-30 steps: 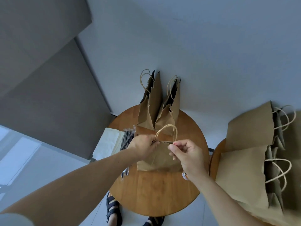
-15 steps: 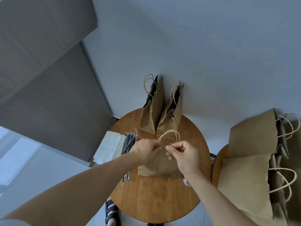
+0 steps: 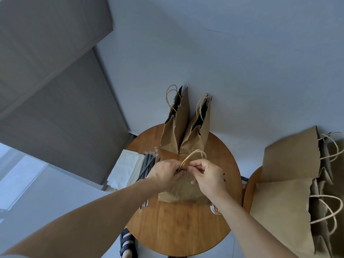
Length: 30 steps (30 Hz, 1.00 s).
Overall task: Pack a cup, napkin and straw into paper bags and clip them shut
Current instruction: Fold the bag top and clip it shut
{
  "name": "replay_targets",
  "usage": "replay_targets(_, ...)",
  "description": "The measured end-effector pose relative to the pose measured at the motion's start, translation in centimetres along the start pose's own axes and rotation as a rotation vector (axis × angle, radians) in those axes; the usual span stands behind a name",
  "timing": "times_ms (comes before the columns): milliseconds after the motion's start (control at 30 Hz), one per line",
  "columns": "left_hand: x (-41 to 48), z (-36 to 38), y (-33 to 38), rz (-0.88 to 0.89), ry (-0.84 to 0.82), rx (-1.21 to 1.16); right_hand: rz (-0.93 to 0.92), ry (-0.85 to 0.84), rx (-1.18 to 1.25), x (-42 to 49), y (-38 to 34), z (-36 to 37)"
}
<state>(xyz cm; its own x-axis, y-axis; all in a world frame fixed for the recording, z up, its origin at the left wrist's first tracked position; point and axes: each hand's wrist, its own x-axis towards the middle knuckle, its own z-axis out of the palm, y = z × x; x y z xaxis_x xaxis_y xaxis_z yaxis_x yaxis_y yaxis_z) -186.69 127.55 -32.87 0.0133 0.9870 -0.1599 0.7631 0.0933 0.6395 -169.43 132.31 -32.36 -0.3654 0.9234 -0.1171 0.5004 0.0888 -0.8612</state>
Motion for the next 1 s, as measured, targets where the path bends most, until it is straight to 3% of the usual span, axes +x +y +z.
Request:
replay_targets(433,0.0,0.2,-0.1,0.059,0.032,0.042,-0.279,0.01,-0.321,0.6,0.7,0.4)
replay_targets(1000,-0.4,1.0,0.1,-0.06,0.053,-0.099,-0.268,-0.162,-0.697,1.1,0.3,0.0)
